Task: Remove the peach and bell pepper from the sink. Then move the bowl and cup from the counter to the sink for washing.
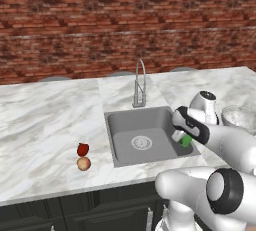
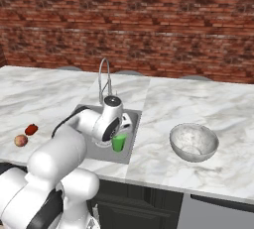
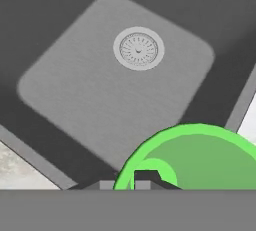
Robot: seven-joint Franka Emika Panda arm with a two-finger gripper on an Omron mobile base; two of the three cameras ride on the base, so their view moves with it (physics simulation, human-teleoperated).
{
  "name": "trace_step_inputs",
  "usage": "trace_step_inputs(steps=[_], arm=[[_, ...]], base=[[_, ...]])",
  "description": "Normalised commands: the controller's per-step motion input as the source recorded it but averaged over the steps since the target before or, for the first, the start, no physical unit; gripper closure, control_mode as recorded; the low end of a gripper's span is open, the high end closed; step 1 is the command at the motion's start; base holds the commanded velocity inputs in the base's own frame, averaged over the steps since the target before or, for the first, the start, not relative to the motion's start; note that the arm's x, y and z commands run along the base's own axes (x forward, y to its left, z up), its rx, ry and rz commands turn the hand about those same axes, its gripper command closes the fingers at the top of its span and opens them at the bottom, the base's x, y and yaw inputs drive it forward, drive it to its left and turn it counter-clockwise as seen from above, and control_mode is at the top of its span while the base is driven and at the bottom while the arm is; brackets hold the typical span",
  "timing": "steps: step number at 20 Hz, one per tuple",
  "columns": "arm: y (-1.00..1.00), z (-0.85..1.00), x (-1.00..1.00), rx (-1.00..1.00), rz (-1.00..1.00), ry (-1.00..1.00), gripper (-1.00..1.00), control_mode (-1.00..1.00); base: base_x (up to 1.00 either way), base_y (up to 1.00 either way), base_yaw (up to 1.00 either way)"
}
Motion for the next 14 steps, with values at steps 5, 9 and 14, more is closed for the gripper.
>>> trace_step_inputs(steps=[5, 9, 14], arm=[[0.16, -0.04, 0.36, 0.00, 0.12, 0.00, 1.00, -1.00], [0.14, -0.11, 0.37, 0.00, 0.12, 0.00, 1.00, -1.00], [0.12, -0.17, 0.34, 0.00, 0.11, 0.00, 1.00, -1.00]], base=[[0.00, 0.00, 0.00], [0.00, 0.00, 0.00], [0.00, 0.00, 0.00]])
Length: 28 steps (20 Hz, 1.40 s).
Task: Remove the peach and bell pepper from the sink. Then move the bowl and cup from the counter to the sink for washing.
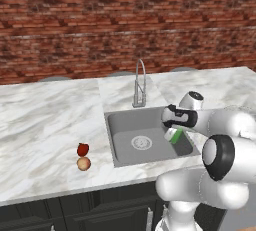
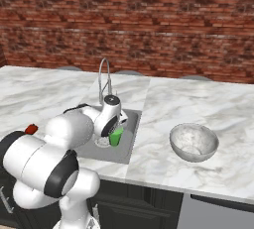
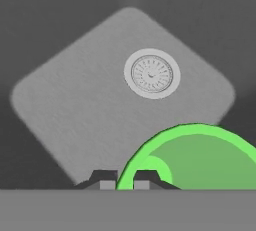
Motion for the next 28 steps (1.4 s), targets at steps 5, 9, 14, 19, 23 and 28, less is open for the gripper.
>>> trace_step_inputs(steps=[5, 9, 14, 19, 23, 28], arm=[[0.06, -0.27, 0.22, 0.00, 0.06, 0.00, 1.00, -1.00], [0.01, -0.28, 0.24, 0.00, 0.04, 0.00, 1.00, -1.00], [0.01, -0.29, 0.23, 0.00, 0.03, 0.00, 1.00, -1.00], [0.00, -0.27, 0.26, 0.00, 0.00, 0.00, 1.00, -1.00], [0.00, -0.25, 0.26, 0.00, 0.00, 0.00, 1.00, -1.00], [-0.01, -0.21, 0.24, 0.00, 0.00, 0.00, 1.00, -1.00]], base=[[0.00, 0.00, 0.00], [0.00, 0.00, 0.00], [0.00, 0.00, 0.00], [0.00, 0.00, 0.00], [0.00, 0.00, 0.00], [0.00, 0.00, 0.00]])
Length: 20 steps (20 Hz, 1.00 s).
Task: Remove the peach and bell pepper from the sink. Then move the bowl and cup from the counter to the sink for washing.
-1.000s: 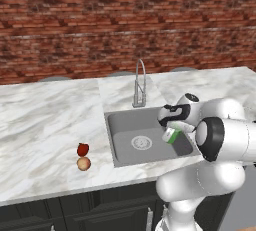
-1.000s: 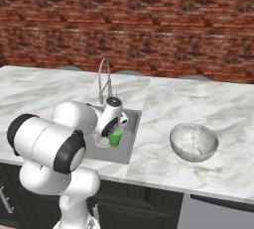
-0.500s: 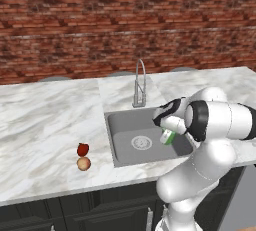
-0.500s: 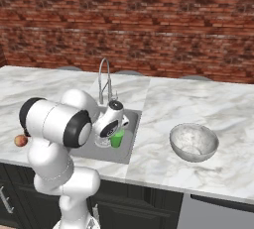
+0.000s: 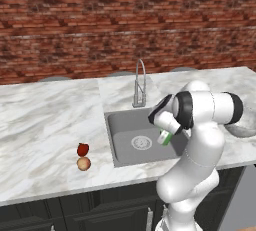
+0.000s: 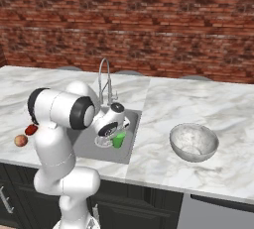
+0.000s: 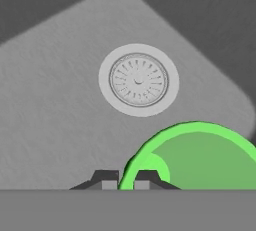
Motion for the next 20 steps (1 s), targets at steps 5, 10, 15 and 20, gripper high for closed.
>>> trace_step_inputs(steps=[5, 10, 15, 20], arm=[[-0.03, -0.18, 0.29, 0.00, 0.00, 0.00, 1.00, -1.00], [-0.05, -0.19, 0.27, 0.00, 0.00, 0.00, 1.00, -1.00], [-0.10, -0.18, 0.23, 0.00, 0.00, 0.00, 1.00, -1.00], [-0.09, -0.17, 0.26, 0.00, 0.00, 0.00, 1.00, -1.00]], base=[[0.00, 0.00, 0.00], [0.00, 0.00, 0.00], [0.00, 0.00, 0.00], [0.00, 0.00, 0.00]])
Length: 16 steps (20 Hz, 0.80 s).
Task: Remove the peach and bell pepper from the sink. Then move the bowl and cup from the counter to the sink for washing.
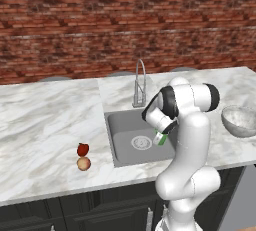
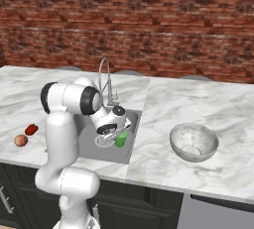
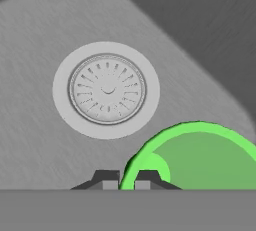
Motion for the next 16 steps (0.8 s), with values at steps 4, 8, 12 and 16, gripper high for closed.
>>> trace_step_inputs(steps=[4, 8, 12, 16], arm=[[-0.11, -0.17, 0.28, 0.00, 0.00, 0.00, 1.00, -1.00], [-0.11, -0.15, 0.29, 0.00, 0.00, 0.00, 1.00, -1.00], [-0.12, -0.15, 0.27, 0.00, 0.00, 0.00, 1.00, -1.00], [-0.11, -0.16, 0.25, 0.00, 0.00, 0.00, 1.00, -1.00]], base=[[0.00, 0.00, 0.00], [0.00, 0.00, 0.00], [0.00, 0.00, 0.00], [0.00, 0.00, 0.00]])
